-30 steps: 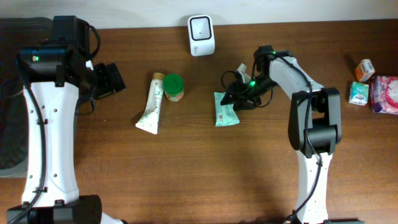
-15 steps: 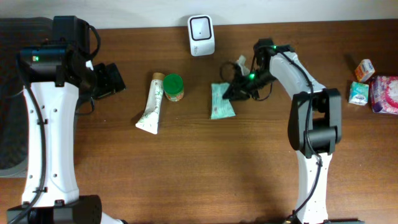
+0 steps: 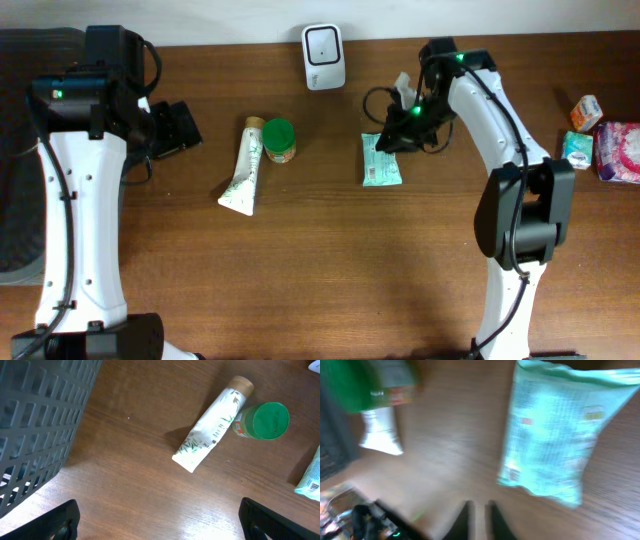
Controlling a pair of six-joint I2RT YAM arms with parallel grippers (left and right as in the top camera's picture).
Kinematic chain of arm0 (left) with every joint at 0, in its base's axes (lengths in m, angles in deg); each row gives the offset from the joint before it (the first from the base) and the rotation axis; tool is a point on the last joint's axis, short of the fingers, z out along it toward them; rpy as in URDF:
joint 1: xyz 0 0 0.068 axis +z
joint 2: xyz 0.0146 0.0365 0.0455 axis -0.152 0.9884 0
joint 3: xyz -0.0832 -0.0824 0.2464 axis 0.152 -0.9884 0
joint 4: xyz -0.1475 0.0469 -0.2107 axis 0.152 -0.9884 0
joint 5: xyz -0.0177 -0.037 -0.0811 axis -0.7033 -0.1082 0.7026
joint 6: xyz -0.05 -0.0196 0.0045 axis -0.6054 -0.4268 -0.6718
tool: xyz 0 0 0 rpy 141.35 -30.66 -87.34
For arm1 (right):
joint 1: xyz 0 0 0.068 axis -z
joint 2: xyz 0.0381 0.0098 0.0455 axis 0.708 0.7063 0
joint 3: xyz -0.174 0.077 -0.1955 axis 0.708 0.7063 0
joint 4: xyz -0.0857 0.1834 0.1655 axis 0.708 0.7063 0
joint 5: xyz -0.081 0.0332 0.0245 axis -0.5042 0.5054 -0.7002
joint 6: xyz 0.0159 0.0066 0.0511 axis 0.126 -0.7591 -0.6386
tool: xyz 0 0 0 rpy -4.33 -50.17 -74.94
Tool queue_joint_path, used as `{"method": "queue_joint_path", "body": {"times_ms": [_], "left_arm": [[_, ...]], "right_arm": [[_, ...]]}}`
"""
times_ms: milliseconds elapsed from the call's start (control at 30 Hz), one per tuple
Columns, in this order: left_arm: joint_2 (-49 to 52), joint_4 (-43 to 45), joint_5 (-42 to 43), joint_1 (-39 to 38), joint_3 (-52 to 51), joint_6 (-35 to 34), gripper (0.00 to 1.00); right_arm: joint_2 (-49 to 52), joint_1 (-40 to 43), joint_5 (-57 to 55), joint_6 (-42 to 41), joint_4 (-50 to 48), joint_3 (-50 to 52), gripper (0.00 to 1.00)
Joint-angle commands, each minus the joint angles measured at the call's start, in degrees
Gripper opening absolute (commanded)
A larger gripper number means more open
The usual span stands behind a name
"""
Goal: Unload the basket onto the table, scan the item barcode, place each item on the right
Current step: 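Grasp the teal wet-wipe pack edge with the right gripper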
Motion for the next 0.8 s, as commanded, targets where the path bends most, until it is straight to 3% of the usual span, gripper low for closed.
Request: {"method": "queue_joint_path", "body": {"times_ms": [0,33,233,467,767], "left_arm": [[-1.0,-0.1,-0.5,0.4,0.0,-0.3,0.99],[-1.0,-0.1,-0.5,0.4,0.0,-0.3,0.99],[-1.0,-0.1,-0.5,0.4,0.0,-0.3,0.99],[-1.0,-0.1,-0.5,0.4,0.0,-0.3,0.99],[-1.0,-0.1,-0.5,0.4,0.0,-0.3,0.99]], "right_arm": [[-0.8,0.0,-9.3,0.5,-0.9,2.5,0.77],[-0.8,0.3,-9.6,0.5,-1.6,2.5,0.87],[-0.5,4.7,-8.1,0.2,-4.2,3.2,0.96],[-0.4,4.9,-2.6,-2.5,-13.6,12.0,1.00],[1.6,4.8,1.2,-6.1,-19.2,13.9,0.96]]}}
